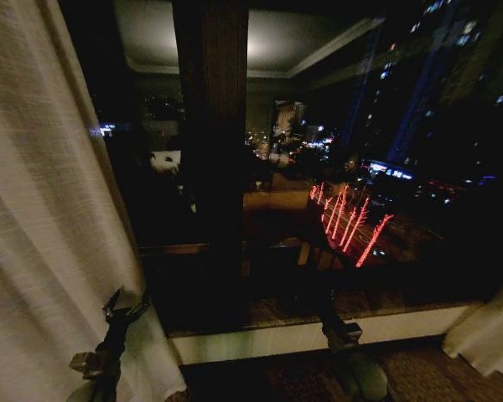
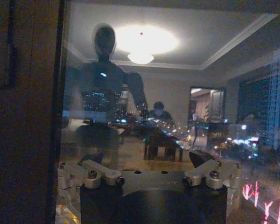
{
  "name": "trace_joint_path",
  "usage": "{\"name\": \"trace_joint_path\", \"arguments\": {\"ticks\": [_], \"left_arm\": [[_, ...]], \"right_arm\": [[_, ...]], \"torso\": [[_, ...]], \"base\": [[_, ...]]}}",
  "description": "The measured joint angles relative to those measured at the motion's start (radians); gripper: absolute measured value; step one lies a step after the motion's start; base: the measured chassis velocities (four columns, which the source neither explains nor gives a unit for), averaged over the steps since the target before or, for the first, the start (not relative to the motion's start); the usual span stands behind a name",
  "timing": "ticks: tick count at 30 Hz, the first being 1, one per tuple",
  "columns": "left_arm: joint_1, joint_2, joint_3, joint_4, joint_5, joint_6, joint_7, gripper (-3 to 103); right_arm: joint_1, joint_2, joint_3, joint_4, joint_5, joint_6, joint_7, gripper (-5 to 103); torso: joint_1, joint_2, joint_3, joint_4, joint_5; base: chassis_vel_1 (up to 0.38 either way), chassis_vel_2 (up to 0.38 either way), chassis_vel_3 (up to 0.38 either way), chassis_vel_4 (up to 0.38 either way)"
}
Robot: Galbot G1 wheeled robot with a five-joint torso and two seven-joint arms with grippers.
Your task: Open the curtains by pulling them apart, changing their state from closed to fully open.
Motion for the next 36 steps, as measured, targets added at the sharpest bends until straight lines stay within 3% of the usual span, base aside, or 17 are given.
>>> {"name": "trace_joint_path", "arguments": {"ticks": [36], "left_arm": [[0.0,0.0,0.0,0.0,0.0,0.0,0.0,100]], "right_arm": [[0.0,0.0,0.0,0.0,0.0,0.0,0.0,100]], "torso": [[0.0,0.0,0.0,0.0,0.0]], "base": [[0.0,0.0,0.0,0.0]]}}
